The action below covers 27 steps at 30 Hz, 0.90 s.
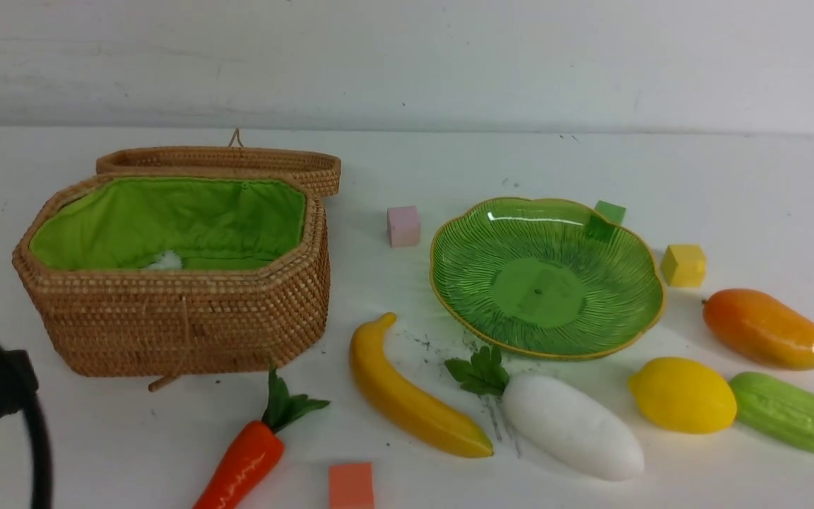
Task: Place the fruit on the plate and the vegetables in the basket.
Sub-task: Use the left arm to grab a carrot and put it into the left basket
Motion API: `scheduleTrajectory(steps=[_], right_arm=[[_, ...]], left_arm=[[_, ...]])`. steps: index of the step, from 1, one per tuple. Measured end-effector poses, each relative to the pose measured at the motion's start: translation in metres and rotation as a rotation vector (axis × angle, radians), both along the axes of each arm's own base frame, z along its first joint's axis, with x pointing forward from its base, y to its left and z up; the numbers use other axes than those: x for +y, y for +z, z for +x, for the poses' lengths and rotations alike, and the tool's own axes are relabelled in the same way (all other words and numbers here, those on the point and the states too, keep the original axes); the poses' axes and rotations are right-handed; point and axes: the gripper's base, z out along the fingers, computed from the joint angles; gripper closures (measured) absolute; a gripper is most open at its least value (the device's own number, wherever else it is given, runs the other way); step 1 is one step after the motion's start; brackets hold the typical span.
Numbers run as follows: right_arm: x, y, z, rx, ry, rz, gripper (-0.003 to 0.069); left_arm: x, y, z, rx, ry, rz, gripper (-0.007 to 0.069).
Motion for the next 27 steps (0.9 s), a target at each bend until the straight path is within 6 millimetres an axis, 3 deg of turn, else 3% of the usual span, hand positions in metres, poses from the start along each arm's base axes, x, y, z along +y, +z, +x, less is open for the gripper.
scheduleTrajectory(steps=[5,7,9,10,12,15,19,20,22,23,25,27], right_arm=[[0.002,0.015,-0.002,0.06,0.029,0.033,0.0459],[0.008,0.046,-0.004,0.223,0.102,-0.039,0.0509],[0.013,0.067,-0.003,0.349,0.175,-0.131,0.0531],[0.013,0.067,-0.003,0.349,0.175,-0.131,0.0531],[0.02,0.094,-0.002,0.566,0.325,-0.295,0.0544],[0.029,0.133,0.004,0.737,0.506,-0.425,0.0545],[0.035,0.162,0.006,0.708,0.605,-0.485,0.0545],[0.04,0.182,0.004,0.625,0.663,-0.499,0.0545],[0.046,0.198,-0.002,0.536,0.727,-0.507,0.0545],[0.046,0.2,-0.003,0.524,0.736,-0.513,0.0545],[0.052,0.21,-0.009,0.446,0.803,-0.523,0.0544],[0.056,0.214,-0.012,0.39,0.86,-0.537,0.0541]], left_arm=[[-0.004,0.0,0.013,0.06,-0.082,0.1,0.0638],[-0.007,0.005,0.021,0.102,-0.135,0.14,0.0638],[-0.008,0.01,0.027,0.125,-0.156,0.153,0.0638],[-0.008,0.01,0.027,0.125,-0.156,0.153,0.0638],[-0.014,0.013,0.036,0.155,-0.206,0.175,0.0638],[-0.032,0.008,0.045,0.215,-0.336,0.241,0.0638],[-0.054,-0.005,0.047,0.295,-0.461,0.32,0.0638],[-0.066,-0.017,0.05,0.366,-0.504,0.39,0.0638],[-0.075,-0.033,0.059,0.44,-0.501,0.467,0.0638],[-0.076,-0.033,0.059,0.442,-0.5,0.463,0.0638],[-0.082,-0.053,0.075,0.516,-0.468,0.557,0.0625],[-0.084,-0.068,0.088,0.562,-0.45,0.615,0.0571]])
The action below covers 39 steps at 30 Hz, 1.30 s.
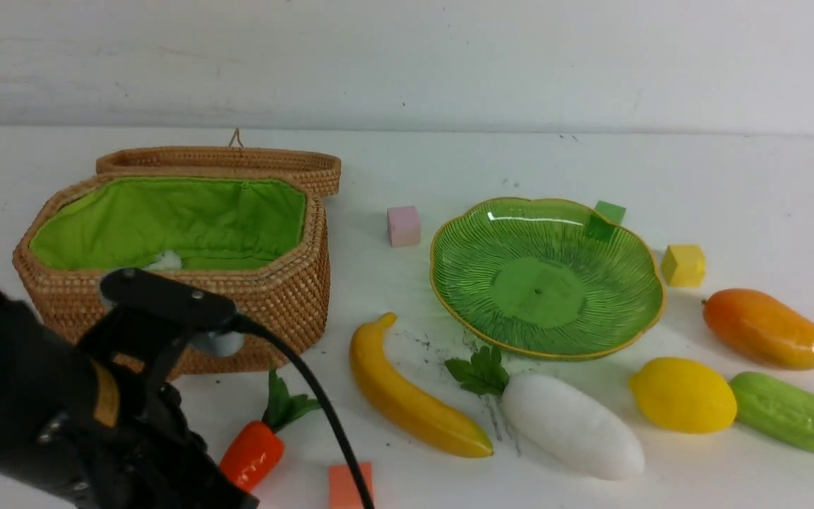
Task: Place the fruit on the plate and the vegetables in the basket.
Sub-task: Use the left arm to grab a carrot and put it into the left basket
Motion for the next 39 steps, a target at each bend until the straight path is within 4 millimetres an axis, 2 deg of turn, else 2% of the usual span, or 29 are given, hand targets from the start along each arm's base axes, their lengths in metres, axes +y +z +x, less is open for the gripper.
scheduleTrajectory(steps=[2,3,4,5,6,10,13,16,19,23,25,29,31,33,38,39], right_arm=[[0.002,0.001,-0.001,-0.016,0.029,0.002,0.0541],[0.002,0.001,-0.001,-0.016,0.031,0.004,0.0541],[0.002,0.001,-0.001,-0.021,0.037,0.004,0.0538],[0.002,0.001,-0.001,-0.021,0.037,0.004,0.0538],[0.002,0.001,-0.001,-0.022,0.039,0.004,0.0538],[0.002,0.001,-0.002,-0.026,0.041,0.003,0.0531],[0.002,0.002,-0.005,-0.04,0.043,0.002,0.0529],[0.001,0.003,-0.012,-0.07,0.048,-0.002,0.0528],[0.0,0.004,-0.017,-0.092,0.052,-0.003,0.0528],[0.0,0.004,-0.018,-0.096,0.052,-0.004,0.0528],[0.0,0.004,-0.018,-0.096,0.054,-0.004,0.0528],[0.001,0.004,-0.02,-0.096,0.089,-0.002,0.0528],[0.001,0.004,-0.022,-0.098,0.112,-0.007,0.0526],[0.001,0.003,-0.022,-0.101,0.13,-0.012,0.0524],[0.001,0.003,-0.023,-0.105,0.142,-0.024,0.052],[0.001,0.003,-0.023,-0.106,0.141,-0.027,0.052]], left_arm=[[0.0,-0.015,0.012,0.032,0.019,0.04,0.0487],[-0.001,-0.018,0.015,0.038,0.021,0.046,0.0477],[0.0,-0.029,0.024,0.059,0.043,0.059,0.0389],[0.001,-0.029,0.025,0.059,0.045,0.059,0.0378],[0.002,-0.039,0.034,0.071,0.057,0.07,0.0295],[0.003,-0.063,0.052,0.095,0.043,0.096,0.0091],[0.001,-0.078,0.058,0.116,0.023,0.111,0.0041],[-0.002,-0.093,0.063,0.144,0.007,0.128,0.0055],[-0.003,-0.103,0.065,0.174,0.005,0.14,0.012],[-0.004,-0.104,0.067,0.172,0.005,0.138,0.0307],[-0.005,-0.104,0.068,0.171,0.005,0.137,0.037],[-0.003,-0.102,0.066,0.179,0.005,0.143,0.036],[-0.001,-0.095,0.061,0.187,0.008,0.145,0.036],[0.001,-0.079,0.055,0.165,0.011,0.131,0.036],[0.0,-0.012,0.02,-0.026,-0.113,0.067,0.036],[0.001,-0.005,0.016,-0.055,-0.134,0.058,0.036]])
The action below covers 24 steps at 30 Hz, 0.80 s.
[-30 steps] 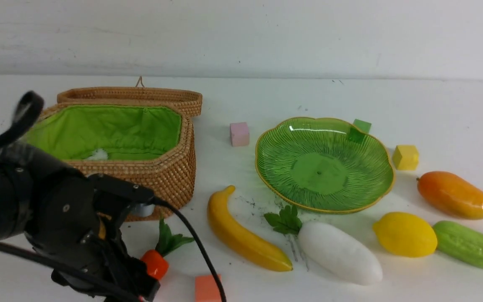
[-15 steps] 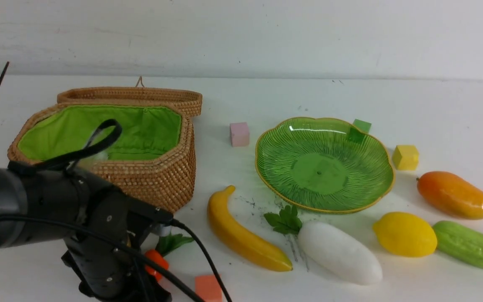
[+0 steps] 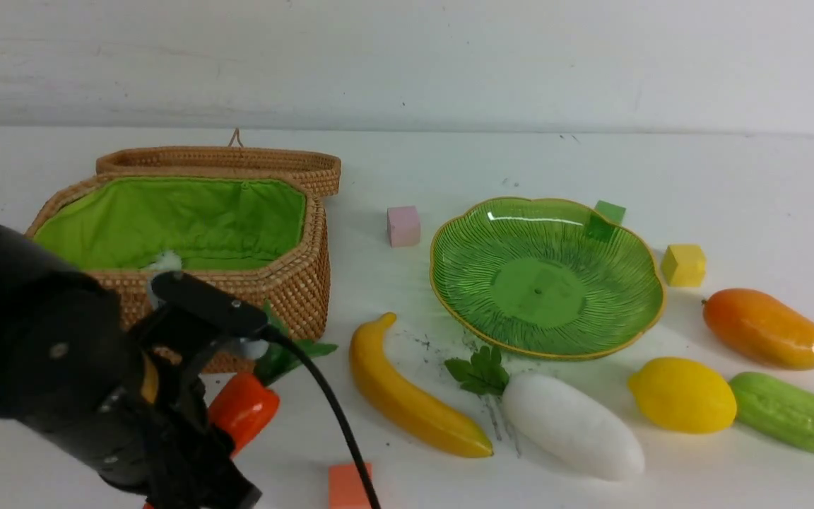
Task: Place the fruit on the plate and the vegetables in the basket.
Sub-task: Use the left arm to grab a carrot and put it into the left basket
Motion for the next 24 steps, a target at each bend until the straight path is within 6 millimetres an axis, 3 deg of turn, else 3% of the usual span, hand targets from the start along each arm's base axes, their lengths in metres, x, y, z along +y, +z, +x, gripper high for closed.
scheduleTrajectory(steps=[3,4,5,8,11,15,18,24], right_arm=[[0.0,0.0,0.0,-0.003,-0.004,-0.007,0.0517],[-0.001,0.0,0.0,-0.003,-0.004,-0.008,0.0517],[-0.001,0.0,0.0,-0.004,-0.004,-0.01,0.0517],[-0.001,0.0,0.0,-0.004,-0.005,-0.01,0.0515],[-0.001,0.0,0.0,-0.004,-0.005,-0.01,0.0512],[-0.001,0.0,0.0,-0.006,-0.004,-0.011,0.051],[-0.001,0.003,0.003,-0.042,-0.027,0.012,0.051],[-0.001,0.008,0.008,-0.094,-0.063,0.048,0.051]], left_arm=[[0.007,0.043,-0.015,-0.172,-0.066,-0.042,0.036],[0.009,0.045,-0.015,-0.187,-0.067,-0.037,0.036],[0.014,0.063,-0.013,-0.284,-0.084,-0.019,0.036],[0.027,0.096,0.003,-0.475,-0.091,0.063,0.036],[0.034,0.108,0.024,-0.569,-0.12,0.148,0.036],[0.039,0.106,0.064,-0.654,-0.239,0.291,0.036],[0.045,0.09,0.096,-0.624,-0.312,0.394,0.036],[0.053,0.066,0.126,-0.574,-0.364,0.487,0.036]])
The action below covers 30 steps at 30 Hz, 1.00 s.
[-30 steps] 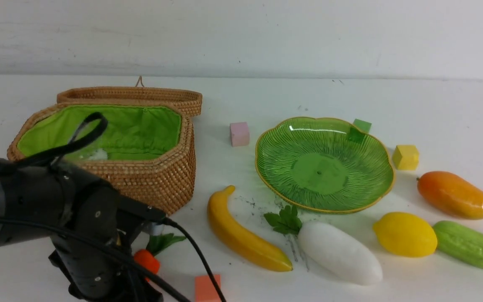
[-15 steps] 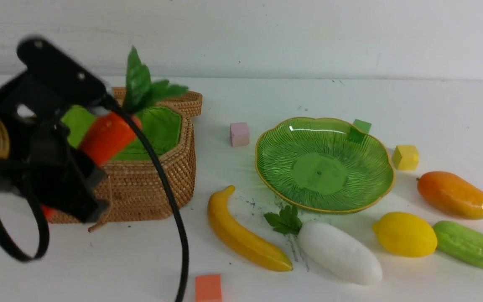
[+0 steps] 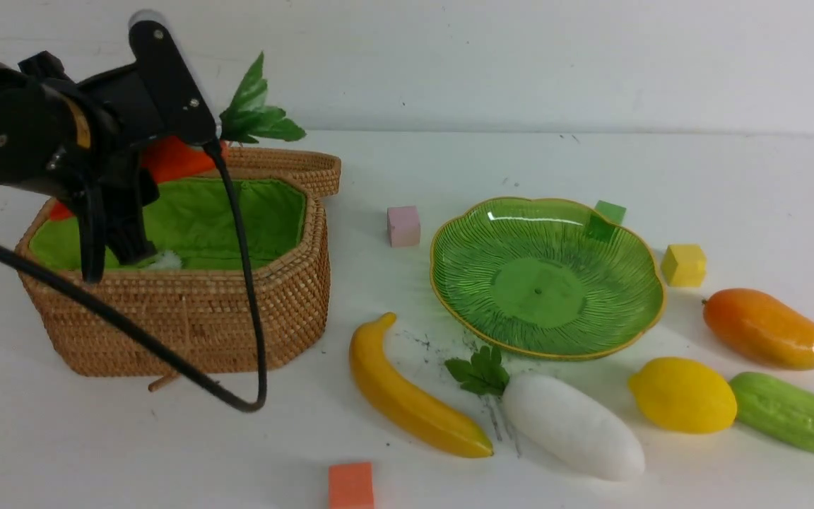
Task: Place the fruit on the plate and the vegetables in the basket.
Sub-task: Use the left arm to grab a carrot and put it into the left basket, then use the left arm to grab a banana and put it into the right plate
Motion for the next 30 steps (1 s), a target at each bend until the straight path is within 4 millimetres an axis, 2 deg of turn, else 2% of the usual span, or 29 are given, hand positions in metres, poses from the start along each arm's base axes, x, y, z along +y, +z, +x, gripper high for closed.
scheduleTrajectory(steps=[3,9,13,17,20,21,24,25,26,27,28,30], right_arm=[[0.0,0.003,0.002,-0.026,-0.018,0.019,0.051],[-0.002,0.012,0.008,-0.111,-0.078,0.08,0.051],[-0.003,0.013,0.009,-0.128,-0.089,0.093,0.051],[-0.003,0.014,0.009,-0.132,-0.092,0.096,0.051],[-0.003,0.014,0.009,-0.132,-0.092,0.096,0.0507],[-0.003,0.013,0.009,-0.124,-0.087,0.087,0.0505],[-0.003,0.007,0.007,-0.075,-0.073,0.033,0.0501],[-0.003,0.006,0.006,-0.063,-0.071,0.027,0.05],[-0.004,0.001,0.004,-0.008,-0.069,0.007,0.0498],[-0.004,-0.001,0.003,0.021,-0.066,0.0,0.0498],[-0.004,-0.001,0.003,0.028,-0.066,-0.003,0.0498],[-0.004,-0.008,-0.001,0.108,-0.054,-0.033,0.0497]], left_arm=[[0.0,-0.007,0.007,-0.005,-0.018,0.041,0.0342],[0.001,-0.013,0.015,-0.018,-0.052,0.125,0.0195],[0.001,-0.013,0.016,-0.029,-0.061,0.139,0.0166],[0.001,-0.012,0.015,-0.023,-0.032,0.096,0.0171],[-0.001,-0.011,0.011,-0.008,0.045,-0.036,0.0209],[-0.006,-0.007,0.004,0.01,0.137,-0.207,0.0284],[-0.024,-0.001,-0.011,0.084,0.256,-0.47,0.0462],[-0.031,0.0,-0.017,0.12,0.279,-0.525,0.0504],[-0.046,0.0,-0.03,0.197,0.306,-0.602,0.0592],[-0.055,0.0,-0.037,0.244,0.313,-0.628,0.0624],[-0.058,0.0,-0.039,0.259,0.315,-0.644,0.0629],[-0.092,-0.004,-0.064,0.424,0.32,-0.72,0.0638]])
